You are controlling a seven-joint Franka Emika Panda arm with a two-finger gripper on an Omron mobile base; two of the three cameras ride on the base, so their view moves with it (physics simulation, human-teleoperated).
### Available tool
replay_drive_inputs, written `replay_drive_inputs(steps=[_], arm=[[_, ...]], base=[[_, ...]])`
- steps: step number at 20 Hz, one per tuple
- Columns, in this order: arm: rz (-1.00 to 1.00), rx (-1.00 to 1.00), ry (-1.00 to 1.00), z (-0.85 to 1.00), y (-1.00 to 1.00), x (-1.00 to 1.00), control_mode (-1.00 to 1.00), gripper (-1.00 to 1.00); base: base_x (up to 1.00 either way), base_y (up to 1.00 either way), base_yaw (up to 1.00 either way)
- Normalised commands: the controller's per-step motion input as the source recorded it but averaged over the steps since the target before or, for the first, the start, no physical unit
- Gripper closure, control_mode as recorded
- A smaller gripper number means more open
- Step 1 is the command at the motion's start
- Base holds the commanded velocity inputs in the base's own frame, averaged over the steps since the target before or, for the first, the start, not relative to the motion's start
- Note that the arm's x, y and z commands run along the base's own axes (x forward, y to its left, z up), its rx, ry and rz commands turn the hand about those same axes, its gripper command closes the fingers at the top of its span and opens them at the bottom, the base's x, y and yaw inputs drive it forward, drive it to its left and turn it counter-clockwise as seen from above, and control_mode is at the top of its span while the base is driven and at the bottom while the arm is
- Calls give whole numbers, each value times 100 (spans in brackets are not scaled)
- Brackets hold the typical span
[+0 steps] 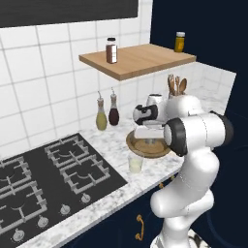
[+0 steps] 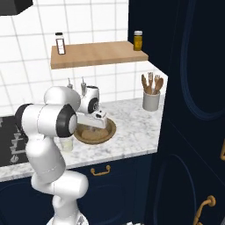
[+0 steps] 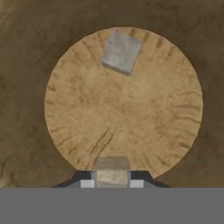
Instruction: Grab a lemon wedge from the fridge and one ice cube from the ice bowl, and put them in the glass of lemonade.
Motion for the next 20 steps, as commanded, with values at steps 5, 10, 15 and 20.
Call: replay_drive_inputs(steps=[5,10,15,20], arm=[[12,0,0,67,9,-100,-100,100],[19,-1,0,47,47,-87,-100,100],[26,1,-1,25,72,-28,-100,100],[15,5,-4,-1,33,22,-100,100]], base=[[0,0,0],[0,0,0],[0,0,0],[0,0,0]])
